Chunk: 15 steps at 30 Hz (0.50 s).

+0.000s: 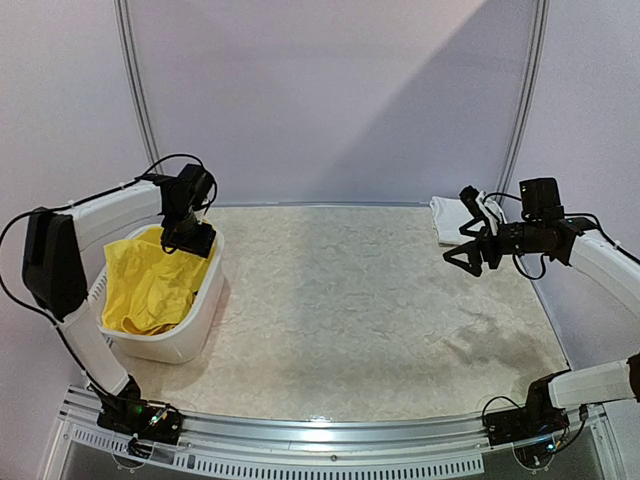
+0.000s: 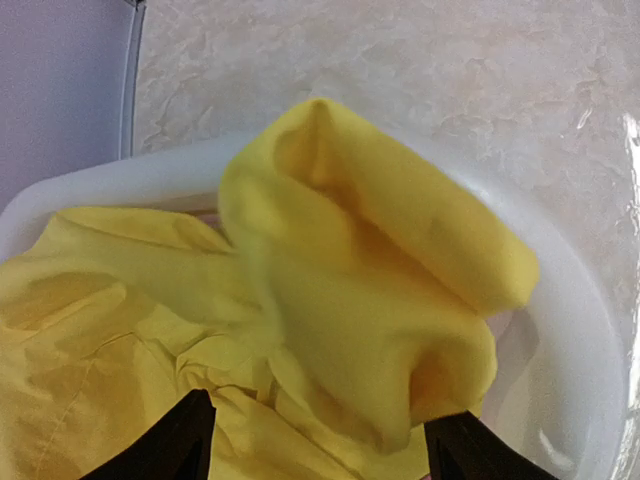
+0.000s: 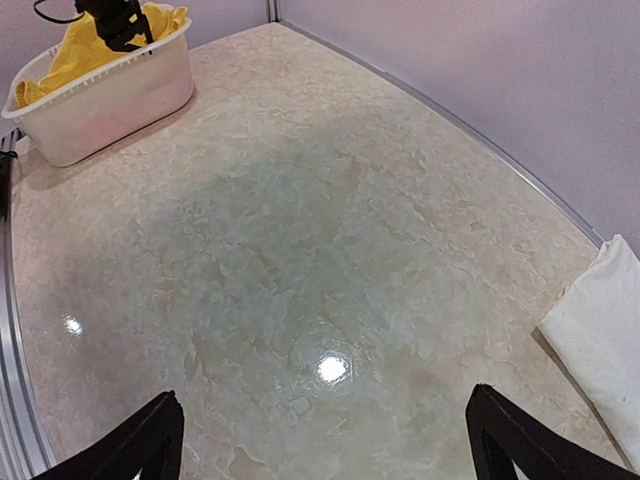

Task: Fold and stack the mixed laundry pile
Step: Pick up the crumpled shorts and place them in the bin.

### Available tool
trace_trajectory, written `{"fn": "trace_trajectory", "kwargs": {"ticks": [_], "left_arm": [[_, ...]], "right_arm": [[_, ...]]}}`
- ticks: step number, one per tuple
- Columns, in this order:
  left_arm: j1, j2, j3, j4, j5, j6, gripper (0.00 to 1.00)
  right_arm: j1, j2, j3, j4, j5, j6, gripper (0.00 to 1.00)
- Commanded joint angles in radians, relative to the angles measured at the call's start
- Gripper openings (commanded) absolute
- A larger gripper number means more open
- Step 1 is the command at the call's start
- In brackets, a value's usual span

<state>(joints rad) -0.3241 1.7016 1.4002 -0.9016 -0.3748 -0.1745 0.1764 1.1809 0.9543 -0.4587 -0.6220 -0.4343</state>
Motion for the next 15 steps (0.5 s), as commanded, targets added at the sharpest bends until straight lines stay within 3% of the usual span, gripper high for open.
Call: {"fn": "trace_trajectory", "kwargs": {"ticks": [1, 4, 8, 15], "left_arm": [[0.025, 0.091, 0.070, 0.029, 0.075, 0.025, 0.64], [0.037, 0.125, 0.110, 0.003, 0.083, 0.026, 0.33], [0.031, 0.055, 0.152, -0.029, 0.071, 0.015, 0.00], [-0.023, -0.165, 0.333, -0.079, 0.056, 0.049, 0.00]], "right_arm": [[0.005, 0.001, 0.001, -0.036, -0.032, -0.048, 0.99], [0.005, 0.012, 0.007, -0.047, -0.029, -0.061, 0.99], [0.005, 0.019, 0.011, -0.059, -0.032, -0.070, 0.99], [0.005, 0.027, 0.015, -0.069, -0.041, -0.083, 0.99]]}}
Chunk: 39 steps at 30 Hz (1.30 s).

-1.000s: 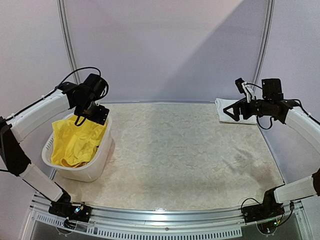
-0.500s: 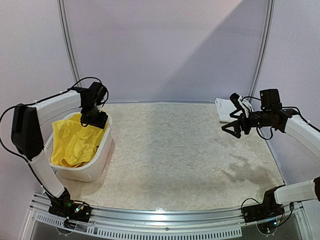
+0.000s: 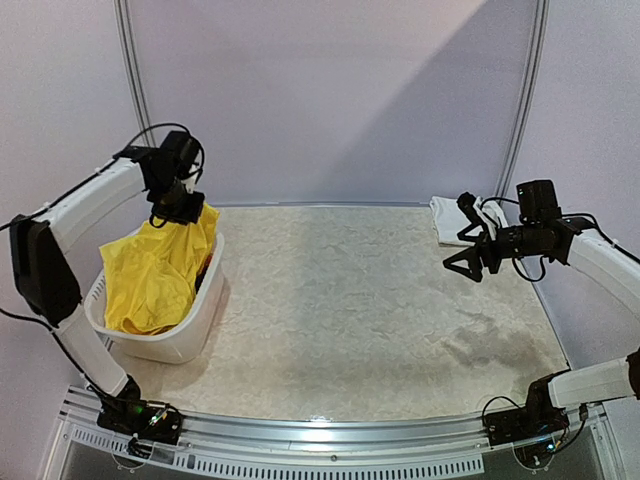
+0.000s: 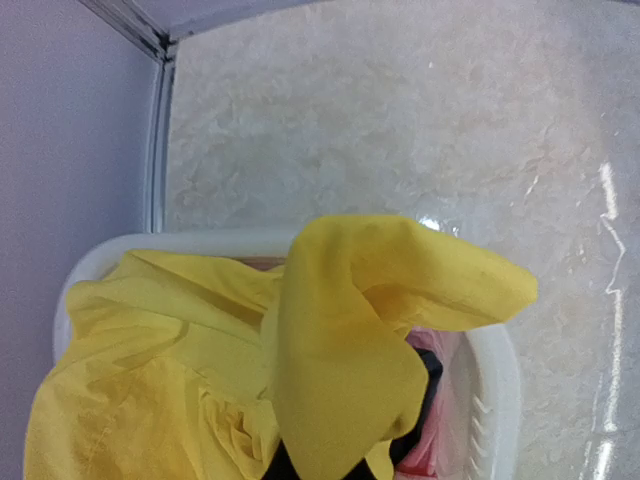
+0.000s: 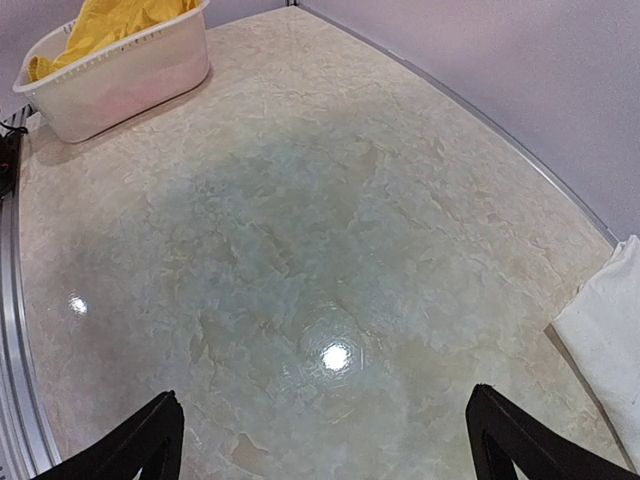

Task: Fold and stack the mixed laundry pile
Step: Pick up the crumpled shorts and place them in the bin, then place the crumpled shorts at the center of the board.

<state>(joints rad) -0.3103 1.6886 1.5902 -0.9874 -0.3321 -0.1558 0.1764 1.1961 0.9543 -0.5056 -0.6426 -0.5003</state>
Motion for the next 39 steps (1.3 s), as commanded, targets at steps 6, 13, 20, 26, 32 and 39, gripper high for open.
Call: {"fn": "trace_trajectory", "kwargs": {"ticks": [6, 13, 20, 26, 32, 39], "left_arm": [[-0.154, -0.269, 0.333, 0.132, 0.221, 0.038, 0.00], [-0.379, -0.049, 0.781, 0.074, 0.304, 0.096, 0.00], [-0.574, 0.163, 1.004, 0.124, 0.317, 0.156, 0.00], [-0.637, 0.272, 0.943, 0.164, 0.380, 0.161, 0.00], [-0.670, 0.414, 0.951, 0.114, 0.447, 0.136, 0.61], [-0.619, 0.332, 0.719, 0.074, 0.270, 0.077, 0.68]], "right_arm": [[0.005, 0.029, 0.022, -0.032, -0.029, -0.022, 0.99], [0.005, 0.038, 0.027, -0.032, -0.017, -0.019, 0.99], [-0.011, 0.041, 0.037, 0.004, 0.102, 0.035, 0.99], [-0.222, 0.008, 0.087, -0.015, 0.076, 0.126, 0.99], [-0.333, -0.153, 0.091, -0.001, 0.129, 0.137, 0.99], [-0.338, -0.162, 0.201, -0.262, -0.092, -0.017, 0.98]]}}
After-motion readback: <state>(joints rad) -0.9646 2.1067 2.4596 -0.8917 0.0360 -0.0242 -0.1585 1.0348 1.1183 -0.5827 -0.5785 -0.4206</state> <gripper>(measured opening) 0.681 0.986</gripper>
